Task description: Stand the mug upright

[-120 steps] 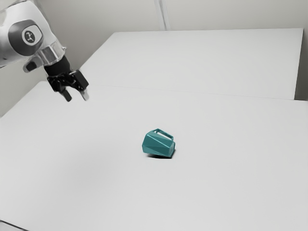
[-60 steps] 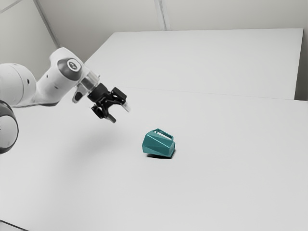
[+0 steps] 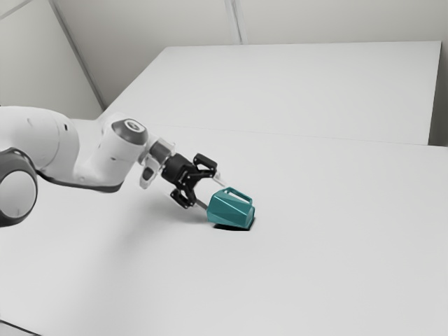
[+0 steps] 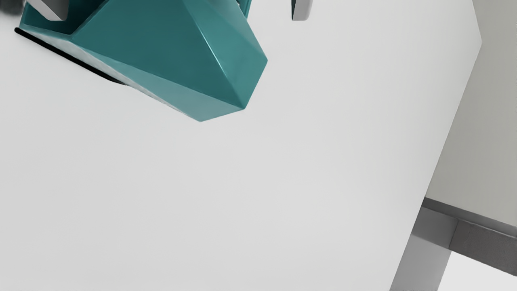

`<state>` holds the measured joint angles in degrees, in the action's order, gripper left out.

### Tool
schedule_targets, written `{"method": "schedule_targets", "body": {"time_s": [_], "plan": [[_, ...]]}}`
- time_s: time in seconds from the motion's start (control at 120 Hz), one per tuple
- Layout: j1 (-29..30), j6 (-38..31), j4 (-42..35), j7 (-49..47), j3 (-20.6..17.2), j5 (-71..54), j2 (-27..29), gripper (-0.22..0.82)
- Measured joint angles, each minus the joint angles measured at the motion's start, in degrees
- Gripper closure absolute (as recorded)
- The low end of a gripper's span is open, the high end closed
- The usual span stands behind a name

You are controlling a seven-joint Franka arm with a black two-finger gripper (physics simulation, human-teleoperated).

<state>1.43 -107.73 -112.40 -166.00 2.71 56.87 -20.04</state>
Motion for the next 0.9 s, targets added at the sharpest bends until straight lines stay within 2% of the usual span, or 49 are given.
{"method": "schedule_targets", "body": {"time_s": [0.258, 0.3, 0.442, 0.567, 0.675, 0.9], "plan": [[-0.7, -1.0, -0.2, 0.0, -1.2, 1.5, -0.4, 0.01], [-0.9, -1.2, -0.2, 0.0, -1.3, 1.3, -0.5, 0.09], [-1.2, -1.8, -0.2, 0.0, -1.5, 0.6, -0.5, 0.45], [-1.4, -2.2, -0.1, 0.0, -1.5, 0.4, -0.4, 0.63], [-1.6, -2.3, 0.5, 0.0, -1.5, -0.7, 0.6, 0.71], [-2.3, -2.8, 2.3, 0.0, -1.9, -5.6, 3.3, 0.76]]}}
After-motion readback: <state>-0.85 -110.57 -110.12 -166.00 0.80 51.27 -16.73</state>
